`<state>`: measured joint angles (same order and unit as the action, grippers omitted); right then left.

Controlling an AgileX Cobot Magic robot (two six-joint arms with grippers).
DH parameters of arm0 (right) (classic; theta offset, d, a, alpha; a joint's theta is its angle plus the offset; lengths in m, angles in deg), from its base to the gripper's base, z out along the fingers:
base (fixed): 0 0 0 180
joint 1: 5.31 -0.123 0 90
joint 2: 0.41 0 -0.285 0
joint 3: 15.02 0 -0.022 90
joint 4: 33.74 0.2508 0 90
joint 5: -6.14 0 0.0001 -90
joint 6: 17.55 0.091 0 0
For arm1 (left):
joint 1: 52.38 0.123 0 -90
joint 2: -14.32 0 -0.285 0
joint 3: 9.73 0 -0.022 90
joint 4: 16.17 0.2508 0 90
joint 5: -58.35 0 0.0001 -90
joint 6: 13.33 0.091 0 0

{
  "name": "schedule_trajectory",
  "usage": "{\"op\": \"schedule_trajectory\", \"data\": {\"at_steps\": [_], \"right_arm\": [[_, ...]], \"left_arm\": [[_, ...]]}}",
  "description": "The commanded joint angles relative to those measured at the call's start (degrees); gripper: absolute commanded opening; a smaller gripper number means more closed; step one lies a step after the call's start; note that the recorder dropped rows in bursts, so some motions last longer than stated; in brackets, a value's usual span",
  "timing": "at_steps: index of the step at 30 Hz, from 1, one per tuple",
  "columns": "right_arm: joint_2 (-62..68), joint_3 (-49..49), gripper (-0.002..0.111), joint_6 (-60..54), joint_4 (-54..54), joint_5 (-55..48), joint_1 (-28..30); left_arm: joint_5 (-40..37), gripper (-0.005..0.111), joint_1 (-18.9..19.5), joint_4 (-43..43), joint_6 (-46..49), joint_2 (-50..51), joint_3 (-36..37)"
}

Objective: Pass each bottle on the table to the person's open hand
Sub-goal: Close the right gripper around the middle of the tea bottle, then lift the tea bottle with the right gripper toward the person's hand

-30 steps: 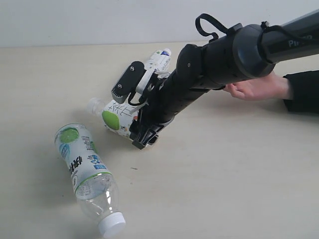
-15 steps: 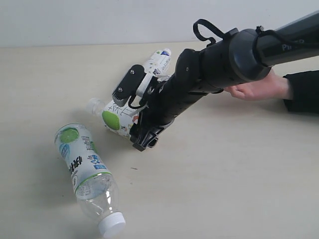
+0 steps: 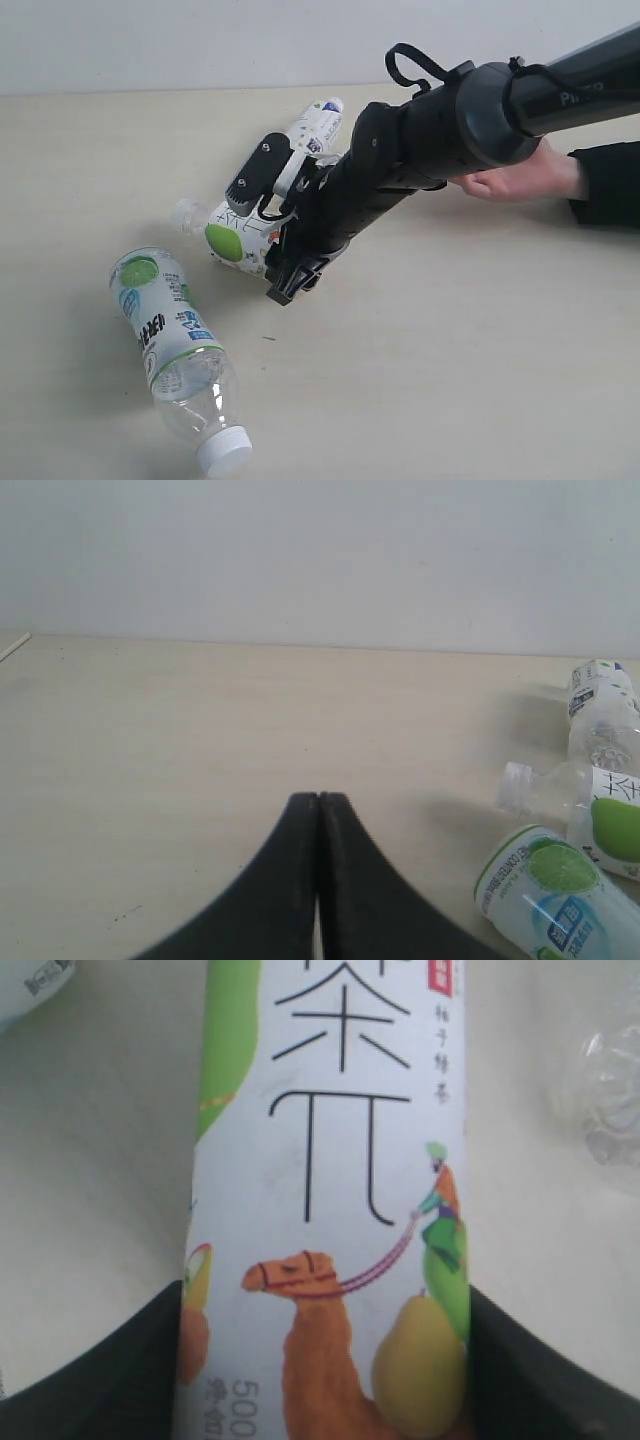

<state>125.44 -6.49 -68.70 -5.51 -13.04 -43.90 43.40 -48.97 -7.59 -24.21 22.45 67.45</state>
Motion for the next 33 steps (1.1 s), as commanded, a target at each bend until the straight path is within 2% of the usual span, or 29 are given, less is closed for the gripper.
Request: {"op": "schedule_trajectory", "data": {"at_steps": [1, 2, 3, 5, 27, 33], "right_arm": [[0.0, -0.4, 0.024, 0.2, 0.1, -0.2, -0.1], [0.0, -0.4, 0.019, 0.2, 0.1, -0.3, -0.1], [0.0, -0.4, 0.008, 0.2, -0.1, -0.6, -0.1], [0.0, -0.4, 0.0, -0.2, -0.2, -0.6, -0.1], [-13.2, -0.4, 0.0, 3.4, 0.0, -4.8, -0.1], [-19.8, -0.4, 0.0, 16.7, -7.9, -6.8, -0.1]], "left_arm": [[0.4, 0.0, 0.0, 0.1, -0.1, -0.3, 0.0], [0.4, 0.0, 0.0, 0.1, -0.1, -0.3, 0.0], [0.4, 0.0, 0.0, 0.1, -0.1, -0.3, 0.0], [0.4, 0.0, 0.0, 0.1, -0.1, -0.3, 0.0], [0.4, 0.0, 0.0, 0.1, -0.1, -0.3, 0.0], [0.4, 0.0, 0.0, 0.1, -0.1, -0.3, 0.0]]}}
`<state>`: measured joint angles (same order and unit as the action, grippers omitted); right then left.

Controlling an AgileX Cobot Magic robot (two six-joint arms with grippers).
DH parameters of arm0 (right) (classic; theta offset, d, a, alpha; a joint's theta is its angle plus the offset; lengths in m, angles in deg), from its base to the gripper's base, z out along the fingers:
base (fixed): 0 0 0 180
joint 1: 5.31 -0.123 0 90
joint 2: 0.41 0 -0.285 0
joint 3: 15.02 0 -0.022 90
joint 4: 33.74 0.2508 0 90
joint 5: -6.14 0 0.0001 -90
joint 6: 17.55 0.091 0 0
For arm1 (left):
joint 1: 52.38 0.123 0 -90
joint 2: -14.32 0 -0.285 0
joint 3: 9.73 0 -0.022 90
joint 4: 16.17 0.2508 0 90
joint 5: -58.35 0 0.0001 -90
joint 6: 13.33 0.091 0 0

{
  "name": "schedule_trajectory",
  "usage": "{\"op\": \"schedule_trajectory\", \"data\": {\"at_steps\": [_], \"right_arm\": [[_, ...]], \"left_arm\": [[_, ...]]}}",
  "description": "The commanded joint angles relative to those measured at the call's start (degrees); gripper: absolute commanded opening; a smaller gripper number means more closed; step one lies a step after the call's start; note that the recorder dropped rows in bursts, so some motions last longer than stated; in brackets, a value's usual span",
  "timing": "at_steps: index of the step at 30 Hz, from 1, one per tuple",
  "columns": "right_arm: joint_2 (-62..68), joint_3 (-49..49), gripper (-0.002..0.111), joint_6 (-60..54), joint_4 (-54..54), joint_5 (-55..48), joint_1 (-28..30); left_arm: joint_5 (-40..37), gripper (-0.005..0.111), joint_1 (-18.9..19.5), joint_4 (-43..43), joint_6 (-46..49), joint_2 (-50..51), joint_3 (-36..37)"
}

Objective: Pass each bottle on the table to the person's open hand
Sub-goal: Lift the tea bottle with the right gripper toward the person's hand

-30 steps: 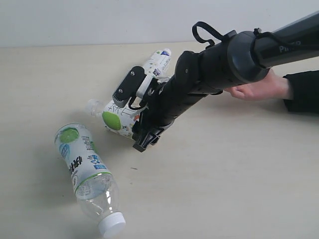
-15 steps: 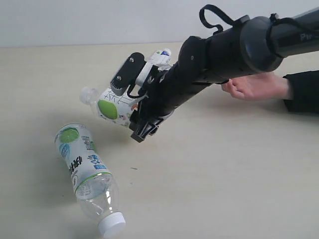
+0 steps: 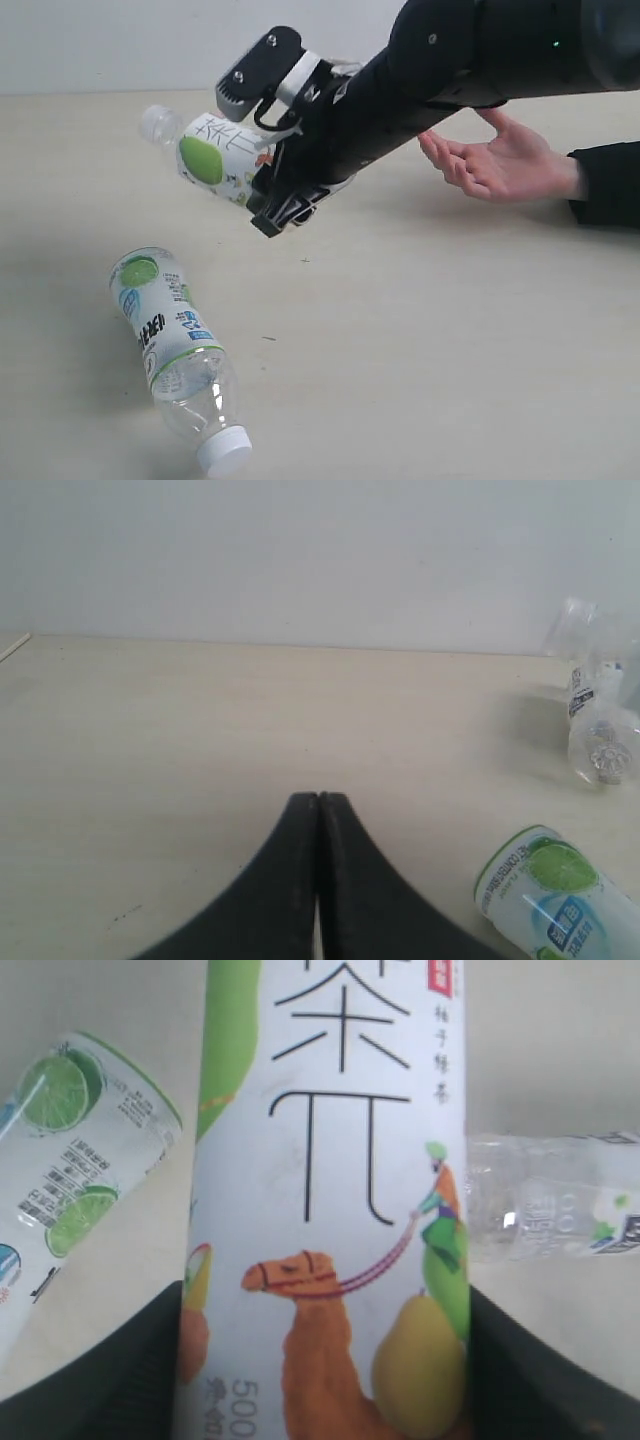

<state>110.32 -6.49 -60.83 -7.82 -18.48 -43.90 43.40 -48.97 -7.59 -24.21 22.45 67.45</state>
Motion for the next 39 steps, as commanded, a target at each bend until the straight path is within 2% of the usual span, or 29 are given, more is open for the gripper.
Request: {"op": "schedule_trajectory", "data": {"at_steps": [1, 6, 13, 20, 25, 28, 30, 39], "right_arm": [[-6.0, -0.4, 0.0, 11.6, -8.0, -2.1, -0.1], [-12.5, -0.3, 0.0, 27.1, -21.2, -7.8, -0.1], [-21.3, -0.3, 0.0, 48.1, -41.8, -22.9, -0.1], [-28.4, 0.4, 0.0, 51.8, -43.6, -29.8, 3.8], [-31.5, 6.4, 0.0, 53.0, -43.6, -26.9, 9.4], [-30.8, 12.4, 0.0, 53.8, -41.3, -22.5, 16.8], [-29.5, 14.8, 0.0, 53.6, -39.7, -18.6, 19.7], [-20.8, 16.3, 0.0, 53.6, -39.6, -8.0, 21.2]], "left_arm": [[0.4, 0.0, 0.0, 0.1, -0.1, -0.3, 0.0], [0.4, 0.0, 0.0, 0.1, -0.1, -0.3, 0.0], [0.4, 0.0, 0.0, 0.1, -0.1, -0.3, 0.0], [0.4, 0.0, 0.0, 0.1, -0.1, -0.3, 0.0], [0.4, 0.0, 0.0, 0.1, -0.1, -0.3, 0.0], [0.4, 0.0, 0.0, 0.1, -0.1, -0.3, 0.0], [0.4, 0.0, 0.0, 0.1, -0.1, -0.3, 0.0], [0.4, 0.0, 0.0, 0.1, -0.1, -0.3, 0.0]]}}
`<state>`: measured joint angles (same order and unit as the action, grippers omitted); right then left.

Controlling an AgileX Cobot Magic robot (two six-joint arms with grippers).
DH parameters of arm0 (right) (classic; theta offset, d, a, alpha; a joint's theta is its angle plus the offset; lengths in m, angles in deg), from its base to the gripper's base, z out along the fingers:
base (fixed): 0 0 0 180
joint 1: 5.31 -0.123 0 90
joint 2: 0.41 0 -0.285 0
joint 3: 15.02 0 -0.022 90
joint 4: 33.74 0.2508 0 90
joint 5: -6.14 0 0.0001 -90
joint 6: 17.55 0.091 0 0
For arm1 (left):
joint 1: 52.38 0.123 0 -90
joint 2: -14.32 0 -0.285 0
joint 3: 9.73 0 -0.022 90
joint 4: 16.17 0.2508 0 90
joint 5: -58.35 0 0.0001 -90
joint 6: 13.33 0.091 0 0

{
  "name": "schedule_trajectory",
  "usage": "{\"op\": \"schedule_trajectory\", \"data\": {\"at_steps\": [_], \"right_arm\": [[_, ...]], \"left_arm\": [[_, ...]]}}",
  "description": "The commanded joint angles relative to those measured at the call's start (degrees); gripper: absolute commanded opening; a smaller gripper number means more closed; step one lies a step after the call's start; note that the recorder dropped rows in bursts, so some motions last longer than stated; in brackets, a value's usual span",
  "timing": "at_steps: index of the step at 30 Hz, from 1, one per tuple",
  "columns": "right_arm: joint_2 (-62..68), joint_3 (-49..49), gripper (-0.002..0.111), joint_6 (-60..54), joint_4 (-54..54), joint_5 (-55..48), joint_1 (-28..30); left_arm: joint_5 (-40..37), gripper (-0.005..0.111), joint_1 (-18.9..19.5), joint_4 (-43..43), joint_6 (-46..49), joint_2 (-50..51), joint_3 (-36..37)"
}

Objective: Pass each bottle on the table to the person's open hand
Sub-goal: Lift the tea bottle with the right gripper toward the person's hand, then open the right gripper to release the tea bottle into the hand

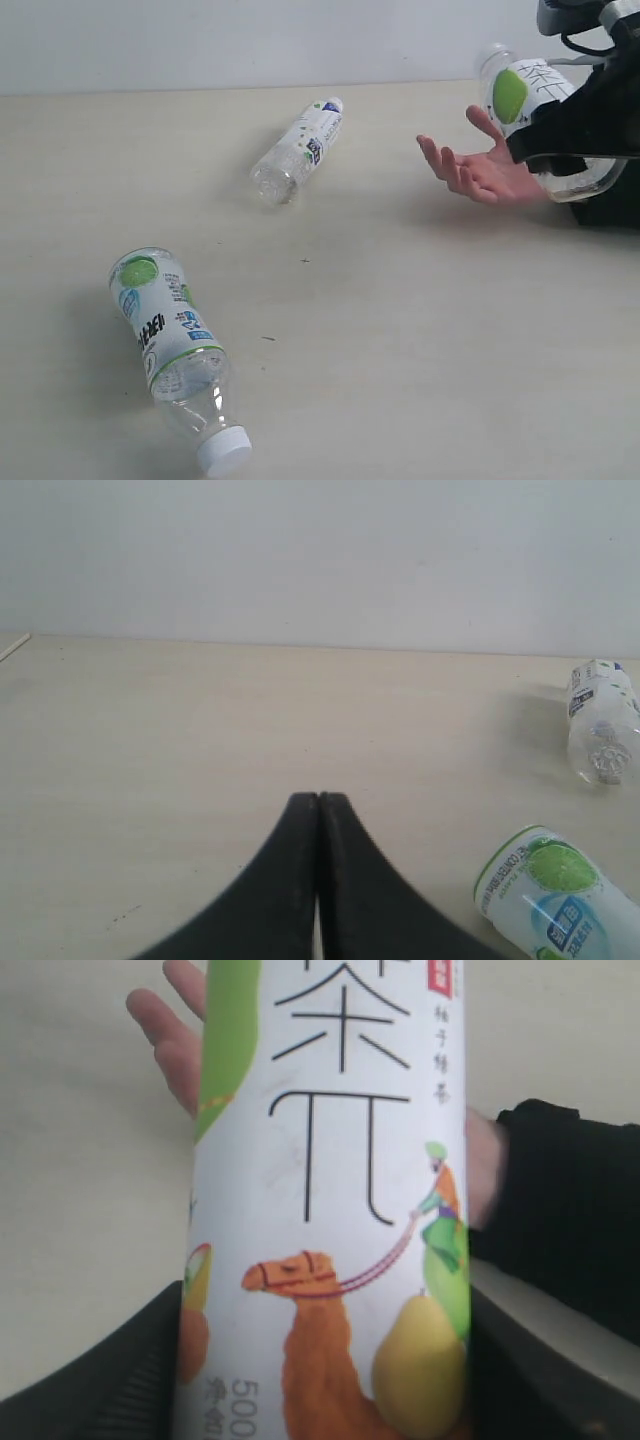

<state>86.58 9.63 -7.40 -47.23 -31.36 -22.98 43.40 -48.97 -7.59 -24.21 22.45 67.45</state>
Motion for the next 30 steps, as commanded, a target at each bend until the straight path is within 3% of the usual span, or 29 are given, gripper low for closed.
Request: {"op": "schedule_trajectory", "data": {"at_steps": [1, 9, 26, 30], "right_arm": [[4.8, 0.2, 0.0, 0.1, -0.4, 6.7, 0.3], [12.0, 0.2, 0.0, -1.2, -0.7, 10.2, 3.1], [17.6, 0.2, 0.0, -1.1, -0.4, 14.8, 3.1], [17.6, 0.2, 0.012, -1.1, -0.4, 14.8, 3.1]], "left_arm": [[0.4, 0.0, 0.0, 0.1, -0.1, -0.3, 0.0], [0.4, 0.0, 0.0, 0.1, -0.1, -0.3, 0.0], [0.4, 0.0, 0.0, 0.1, -0.1, -0.3, 0.0], [0.4, 0.0, 0.0, 0.1, -0.1, -0.3, 0.0]]}}
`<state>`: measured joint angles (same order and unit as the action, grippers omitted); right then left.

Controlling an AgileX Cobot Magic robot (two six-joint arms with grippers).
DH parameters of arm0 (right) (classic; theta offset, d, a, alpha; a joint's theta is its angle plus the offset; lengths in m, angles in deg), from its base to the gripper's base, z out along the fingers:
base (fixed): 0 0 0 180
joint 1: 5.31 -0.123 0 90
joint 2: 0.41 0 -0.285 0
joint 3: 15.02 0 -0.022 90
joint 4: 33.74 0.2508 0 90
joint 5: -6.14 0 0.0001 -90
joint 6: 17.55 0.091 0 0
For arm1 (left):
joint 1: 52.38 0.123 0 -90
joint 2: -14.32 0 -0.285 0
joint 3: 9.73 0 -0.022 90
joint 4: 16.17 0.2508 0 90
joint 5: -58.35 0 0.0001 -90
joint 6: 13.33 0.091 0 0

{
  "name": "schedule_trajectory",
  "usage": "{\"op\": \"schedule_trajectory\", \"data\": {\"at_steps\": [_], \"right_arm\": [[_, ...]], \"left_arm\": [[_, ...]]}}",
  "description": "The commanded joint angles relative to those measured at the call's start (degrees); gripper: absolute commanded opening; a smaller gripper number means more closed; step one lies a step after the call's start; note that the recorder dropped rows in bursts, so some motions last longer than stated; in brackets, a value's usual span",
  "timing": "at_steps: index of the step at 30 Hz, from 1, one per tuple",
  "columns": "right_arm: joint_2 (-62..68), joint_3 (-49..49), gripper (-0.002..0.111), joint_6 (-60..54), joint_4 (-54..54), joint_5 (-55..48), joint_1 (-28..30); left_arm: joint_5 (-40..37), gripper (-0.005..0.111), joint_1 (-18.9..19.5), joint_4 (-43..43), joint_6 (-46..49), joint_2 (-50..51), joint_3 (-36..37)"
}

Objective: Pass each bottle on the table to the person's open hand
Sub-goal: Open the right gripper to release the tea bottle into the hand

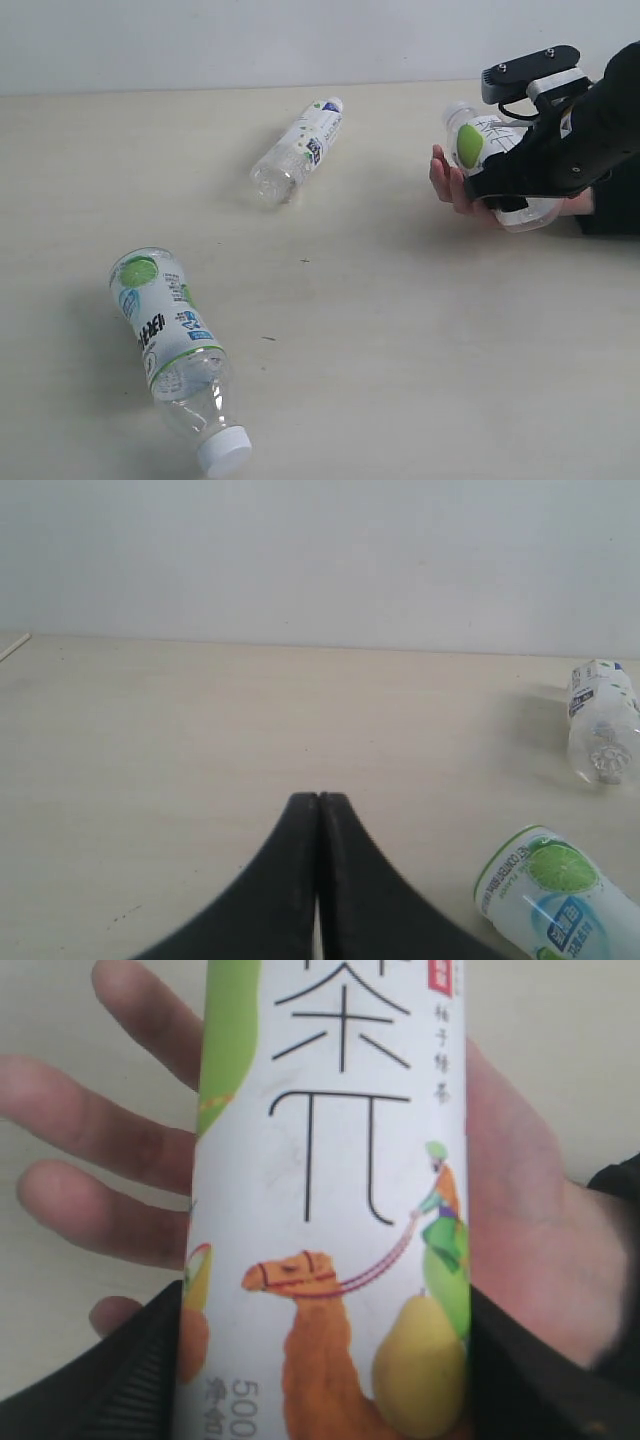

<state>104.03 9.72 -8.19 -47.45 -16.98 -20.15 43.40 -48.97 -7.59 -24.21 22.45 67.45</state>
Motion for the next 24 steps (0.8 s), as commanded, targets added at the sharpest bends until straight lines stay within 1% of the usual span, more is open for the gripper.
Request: {"op": "schedule_trajectory", "data": {"at_steps": [1, 3, 6, 9, 12, 14, 16, 22, 24], "right_arm": [[0.1, 0.1, 0.017, -0.3, -0.2, 0.4, 0.3], [0.1, 0.1, 0.033, -0.3, -0.2, 0.4, 0.3], [0.1, 0.1, 0.051, -0.3, -0.2, 0.3, 0.3], [0.1, 0.1, 0.069, -0.3, -0.2, -0.4, 0.3], [0.1, 0.1, 0.083, -0.3, -0.2, -0.4, 0.2], [0.1, 0.1, 0.089, -0.3, -0.2, -0.3, 0.2], [0.1, 0.1, 0.091, -0.3, -0.2, 0.1, 0.2], [-0.6, 0.0, 0.091, -0.2, -0.3, 0.8, 0.2], [-2.1, -1.0, 0.091, -0.2, -0.3, -0.7, 0.2]], "left_arm": [[0.4, 0.0, 0.0, 0.1, -0.1, -0.3, 0.0], [0.4, 0.0, 0.0, 0.1, -0.1, -0.3, 0.0], [0.4, 0.0, 0.0, 0.1, -0.1, -0.3, 0.0], [0.4, 0.0, 0.0, 0.1, -0.1, -0.3, 0.0], [0.4, 0.0, 0.0, 0.1, -0.1, -0.3, 0.0], [0.4, 0.0, 0.0, 0.1, -0.1, -0.3, 0.0], [0.4, 0.0, 0.0, 0.1, -0.1, -0.3, 0.0], [0.4, 0.0, 0.0, 0.1, -0.1, -0.3, 0.0], [0.4, 0.0, 0.0, 0.1, -0.1, -0.3, 0.0]]}}
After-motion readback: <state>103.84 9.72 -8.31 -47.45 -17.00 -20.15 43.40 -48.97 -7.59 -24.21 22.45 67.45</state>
